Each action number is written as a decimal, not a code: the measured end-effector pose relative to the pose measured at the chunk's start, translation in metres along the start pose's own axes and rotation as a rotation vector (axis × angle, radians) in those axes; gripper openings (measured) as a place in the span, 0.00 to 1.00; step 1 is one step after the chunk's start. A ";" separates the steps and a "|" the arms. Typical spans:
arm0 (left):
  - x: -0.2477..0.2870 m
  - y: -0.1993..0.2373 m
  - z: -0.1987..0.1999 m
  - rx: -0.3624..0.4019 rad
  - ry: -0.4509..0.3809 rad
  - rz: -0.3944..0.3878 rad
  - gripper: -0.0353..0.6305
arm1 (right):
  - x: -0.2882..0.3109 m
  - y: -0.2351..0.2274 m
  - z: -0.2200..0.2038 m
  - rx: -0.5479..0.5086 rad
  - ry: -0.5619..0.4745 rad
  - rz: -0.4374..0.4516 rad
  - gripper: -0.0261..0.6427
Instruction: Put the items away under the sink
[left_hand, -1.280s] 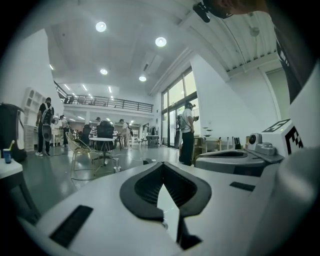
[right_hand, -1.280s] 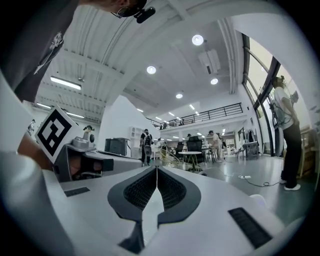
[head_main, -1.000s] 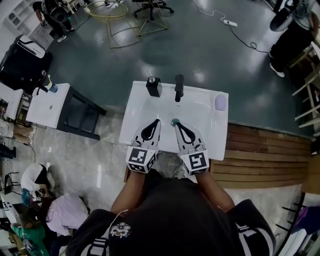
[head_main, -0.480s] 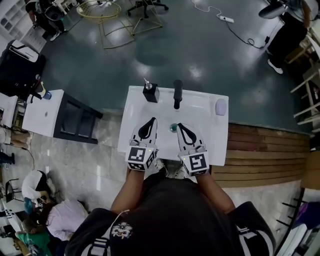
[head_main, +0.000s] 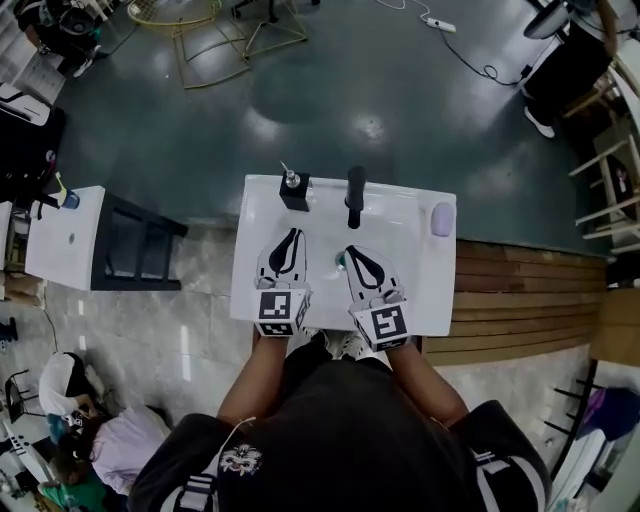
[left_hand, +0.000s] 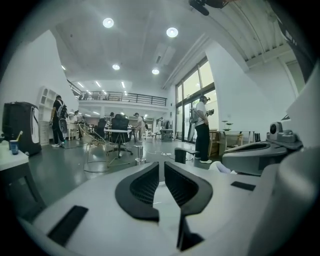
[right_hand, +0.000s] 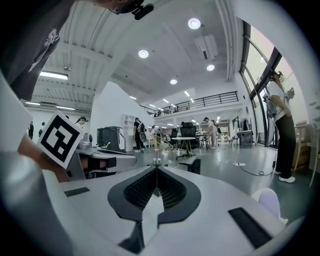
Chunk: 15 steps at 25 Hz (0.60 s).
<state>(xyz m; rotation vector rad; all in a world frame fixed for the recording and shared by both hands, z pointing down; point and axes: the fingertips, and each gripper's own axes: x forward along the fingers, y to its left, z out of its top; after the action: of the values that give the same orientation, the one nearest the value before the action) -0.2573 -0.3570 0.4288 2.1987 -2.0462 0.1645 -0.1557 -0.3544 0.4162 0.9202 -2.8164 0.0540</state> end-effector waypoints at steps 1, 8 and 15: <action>0.004 0.005 -0.005 -0.005 0.008 0.017 0.12 | 0.003 0.001 -0.003 0.002 0.018 0.005 0.08; 0.037 0.033 -0.029 -0.034 0.032 0.109 0.44 | 0.019 -0.001 -0.029 0.019 0.084 -0.002 0.08; 0.078 0.056 -0.053 -0.061 0.076 0.160 0.54 | 0.034 -0.003 -0.048 0.023 0.125 -0.018 0.08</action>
<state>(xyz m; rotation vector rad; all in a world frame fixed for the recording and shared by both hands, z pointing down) -0.3073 -0.4288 0.4958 1.9630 -2.1549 0.1957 -0.1730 -0.3723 0.4695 0.9135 -2.6982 0.1363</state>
